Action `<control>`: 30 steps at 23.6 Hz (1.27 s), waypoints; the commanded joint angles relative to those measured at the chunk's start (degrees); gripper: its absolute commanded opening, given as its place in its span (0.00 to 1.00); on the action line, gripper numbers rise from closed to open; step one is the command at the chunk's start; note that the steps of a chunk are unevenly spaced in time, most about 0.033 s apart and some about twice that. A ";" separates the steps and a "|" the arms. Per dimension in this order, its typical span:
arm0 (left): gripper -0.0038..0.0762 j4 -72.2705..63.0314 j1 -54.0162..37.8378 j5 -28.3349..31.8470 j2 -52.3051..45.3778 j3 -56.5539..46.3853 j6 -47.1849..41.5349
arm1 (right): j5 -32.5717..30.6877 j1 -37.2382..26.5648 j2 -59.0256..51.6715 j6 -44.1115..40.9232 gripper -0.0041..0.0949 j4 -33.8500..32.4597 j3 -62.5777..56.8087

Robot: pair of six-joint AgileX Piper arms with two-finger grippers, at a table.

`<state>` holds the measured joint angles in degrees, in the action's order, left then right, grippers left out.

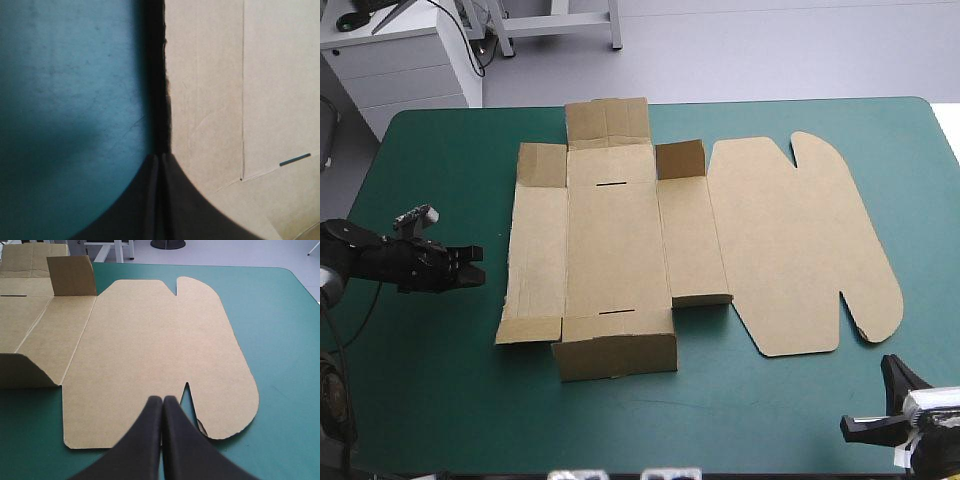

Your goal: Fold the box

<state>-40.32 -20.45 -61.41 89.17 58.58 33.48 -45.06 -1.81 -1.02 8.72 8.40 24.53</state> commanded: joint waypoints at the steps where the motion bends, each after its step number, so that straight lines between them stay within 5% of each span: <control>1: 0.04 -2.59 0.05 -1.48 -0.92 1.92 3.03 | 4.50 -0.41 -1.02 0.25 0.02 0.29 1.43; 6: 0.10 -4.05 0.31 -1.13 -0.84 1.92 3.14 | 4.50 -0.41 -1.02 0.25 0.02 0.19 1.43; 15: 0.58 -4.46 3.10 1.44 -0.84 1.92 3.50 | 4.50 -0.41 -1.02 0.25 0.02 0.19 1.43; 30: 0.59 -4.87 9.24 3.32 4.85 1.20 2.95 | 4.50 -0.41 -1.02 0.25 0.02 0.19 1.43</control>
<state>-42.08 -11.55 -57.43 95.90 58.55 36.81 -45.00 -1.81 -1.02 8.72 8.29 24.53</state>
